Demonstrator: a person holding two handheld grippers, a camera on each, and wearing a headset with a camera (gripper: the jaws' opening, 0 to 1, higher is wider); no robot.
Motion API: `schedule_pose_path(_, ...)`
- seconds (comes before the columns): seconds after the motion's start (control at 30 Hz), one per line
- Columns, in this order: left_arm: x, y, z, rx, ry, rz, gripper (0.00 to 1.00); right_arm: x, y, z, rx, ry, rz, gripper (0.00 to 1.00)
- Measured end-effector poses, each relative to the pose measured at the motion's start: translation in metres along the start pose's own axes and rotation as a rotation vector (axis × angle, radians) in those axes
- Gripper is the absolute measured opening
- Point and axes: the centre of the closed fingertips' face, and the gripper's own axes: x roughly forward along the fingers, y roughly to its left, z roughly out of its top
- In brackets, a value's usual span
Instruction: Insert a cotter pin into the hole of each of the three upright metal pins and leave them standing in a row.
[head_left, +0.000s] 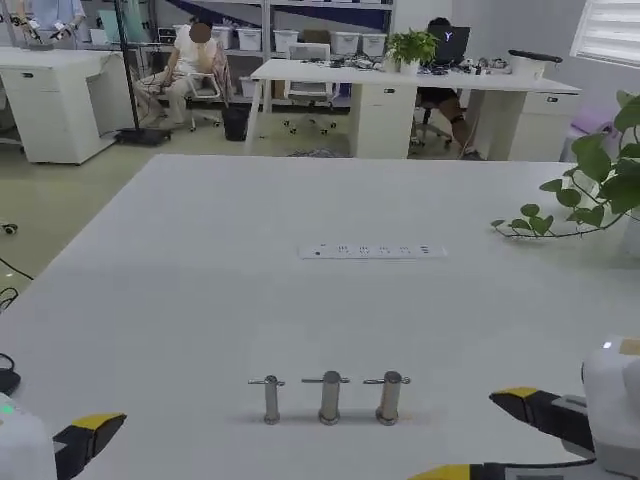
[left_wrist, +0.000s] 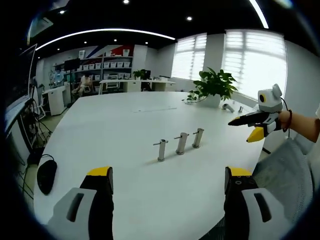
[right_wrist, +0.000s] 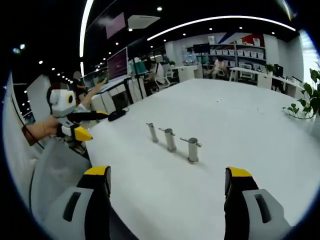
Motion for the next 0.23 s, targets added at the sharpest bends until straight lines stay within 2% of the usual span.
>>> schedule_pose_path(0.07,0.0002,-0.0011,-0.0006,-0.008,0.002,-0.004,0.96,-0.0017,0.0004,-0.0013,-0.002,-0.005,-0.006,1.00)
schedule_pose_path(0.23,-0.0015,-0.0053,-0.0013,0.004,0.000,-0.006,0.99,-0.0064,0.0057,-0.0040,0.006,-0.010,0.010,1.00)
